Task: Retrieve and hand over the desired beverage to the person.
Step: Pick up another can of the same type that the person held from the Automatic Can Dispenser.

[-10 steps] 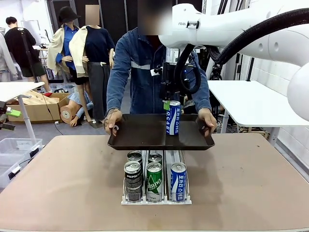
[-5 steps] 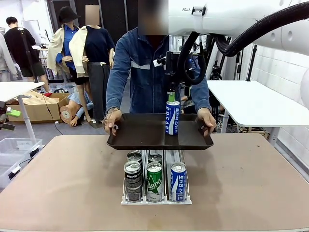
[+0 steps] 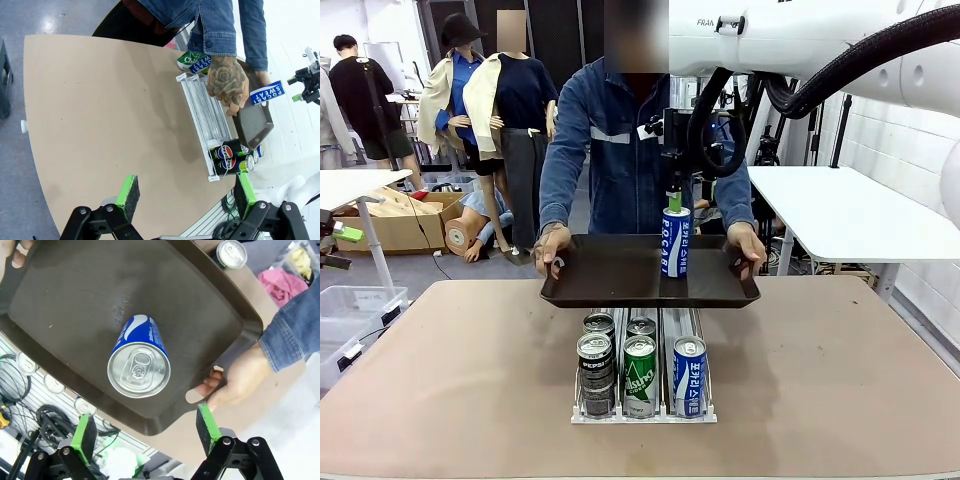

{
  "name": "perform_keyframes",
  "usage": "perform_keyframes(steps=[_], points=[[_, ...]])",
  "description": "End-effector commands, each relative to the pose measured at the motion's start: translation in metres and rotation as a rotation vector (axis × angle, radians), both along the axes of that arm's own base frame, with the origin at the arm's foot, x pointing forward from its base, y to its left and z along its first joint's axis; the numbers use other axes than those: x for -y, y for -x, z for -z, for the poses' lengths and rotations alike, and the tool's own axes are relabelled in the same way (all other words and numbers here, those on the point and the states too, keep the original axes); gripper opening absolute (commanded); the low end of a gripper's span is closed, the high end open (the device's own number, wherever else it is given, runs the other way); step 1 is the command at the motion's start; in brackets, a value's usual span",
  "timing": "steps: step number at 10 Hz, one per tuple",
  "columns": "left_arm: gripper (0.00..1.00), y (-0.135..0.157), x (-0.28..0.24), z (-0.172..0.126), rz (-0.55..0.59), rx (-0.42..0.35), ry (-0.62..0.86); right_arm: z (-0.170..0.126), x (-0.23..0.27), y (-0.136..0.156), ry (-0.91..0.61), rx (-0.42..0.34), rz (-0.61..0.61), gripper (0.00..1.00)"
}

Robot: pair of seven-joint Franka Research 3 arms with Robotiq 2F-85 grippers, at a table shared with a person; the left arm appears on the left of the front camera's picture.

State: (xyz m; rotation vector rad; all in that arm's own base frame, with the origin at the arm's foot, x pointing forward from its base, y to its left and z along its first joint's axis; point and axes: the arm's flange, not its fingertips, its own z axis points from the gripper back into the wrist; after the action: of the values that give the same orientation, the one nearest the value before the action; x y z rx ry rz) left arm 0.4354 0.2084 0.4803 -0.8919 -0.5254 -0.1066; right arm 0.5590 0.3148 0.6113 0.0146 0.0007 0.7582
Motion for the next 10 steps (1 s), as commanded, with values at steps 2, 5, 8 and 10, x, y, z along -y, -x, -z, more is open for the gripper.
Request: perform_keyframes(steps=[2, 5, 8, 10], points=[[1.00, 0.0018, -0.0008, -0.0010, 0.001, 0.006, 0.003, -0.0004, -0.0008, -0.0004, -0.006, 0.003, -0.001, 1.00], [1.00, 0.0018, -0.0008, -0.0010, 0.001, 0.006, 0.003, -0.0004, -0.0008, -0.0004, -0.006, 0.003, -0.001, 1.00], [1.00, 0.0018, -0.0008, -0.0010, 0.001, 0.006, 0.003, -0.0004, -0.0008, -0.0004, -0.006, 0.003, -0.001, 1.00], [1.00, 0.0018, -0.0008, -0.0010, 0.001, 0.006, 0.003, -0.0021, 0.0008, -0.0005, -0.036, -0.031, -0.007, 1.00]])
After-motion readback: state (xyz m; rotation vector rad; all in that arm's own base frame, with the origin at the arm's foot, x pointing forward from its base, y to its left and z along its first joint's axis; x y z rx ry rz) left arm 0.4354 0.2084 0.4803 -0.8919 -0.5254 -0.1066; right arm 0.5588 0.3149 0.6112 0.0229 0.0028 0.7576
